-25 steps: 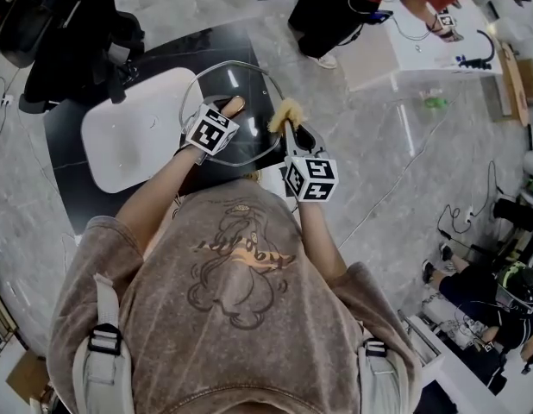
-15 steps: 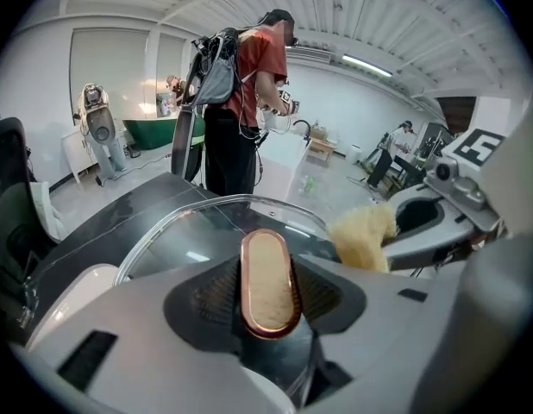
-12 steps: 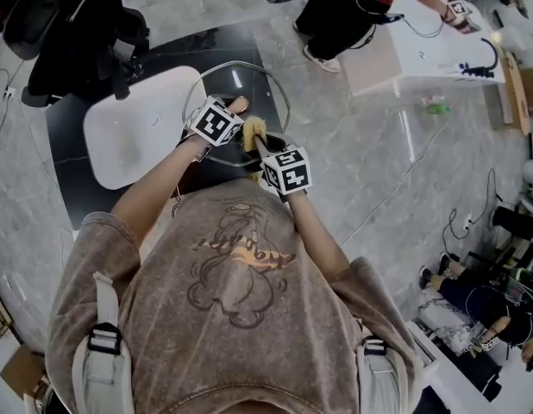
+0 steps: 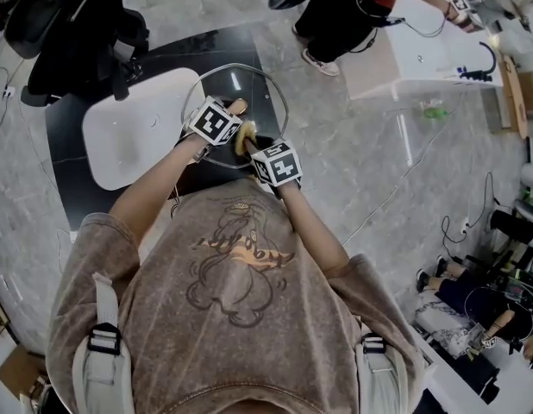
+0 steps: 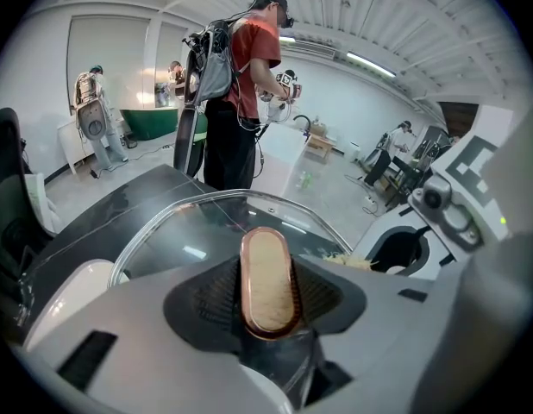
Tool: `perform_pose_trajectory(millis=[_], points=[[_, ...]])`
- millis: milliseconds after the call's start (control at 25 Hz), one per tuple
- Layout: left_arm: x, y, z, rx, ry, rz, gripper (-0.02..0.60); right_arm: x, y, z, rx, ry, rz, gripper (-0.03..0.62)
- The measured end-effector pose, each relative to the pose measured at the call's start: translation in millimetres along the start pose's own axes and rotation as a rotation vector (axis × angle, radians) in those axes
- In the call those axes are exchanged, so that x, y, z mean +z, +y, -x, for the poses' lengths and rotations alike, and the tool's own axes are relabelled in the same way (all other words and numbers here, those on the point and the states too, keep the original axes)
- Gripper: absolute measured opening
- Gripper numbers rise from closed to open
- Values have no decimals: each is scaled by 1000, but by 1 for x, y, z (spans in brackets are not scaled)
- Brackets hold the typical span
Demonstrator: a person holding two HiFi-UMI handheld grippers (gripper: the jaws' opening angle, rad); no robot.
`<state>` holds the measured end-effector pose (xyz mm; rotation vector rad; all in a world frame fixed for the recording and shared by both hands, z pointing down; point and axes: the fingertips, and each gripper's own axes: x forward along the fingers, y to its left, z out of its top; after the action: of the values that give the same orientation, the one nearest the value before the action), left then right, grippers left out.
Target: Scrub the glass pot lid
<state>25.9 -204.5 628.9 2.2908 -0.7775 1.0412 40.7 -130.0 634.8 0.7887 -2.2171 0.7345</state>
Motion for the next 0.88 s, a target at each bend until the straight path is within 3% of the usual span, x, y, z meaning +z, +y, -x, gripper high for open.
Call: perform_pose_trajectory(millis=[480, 880], points=[[-1, 2, -2, -3, 13, -7, 187, 0, -10, -1, 13, 58, 41, 41], [0, 1, -1, -4, 16, -11, 187, 18, -56, 3, -33, 106, 84, 41]])
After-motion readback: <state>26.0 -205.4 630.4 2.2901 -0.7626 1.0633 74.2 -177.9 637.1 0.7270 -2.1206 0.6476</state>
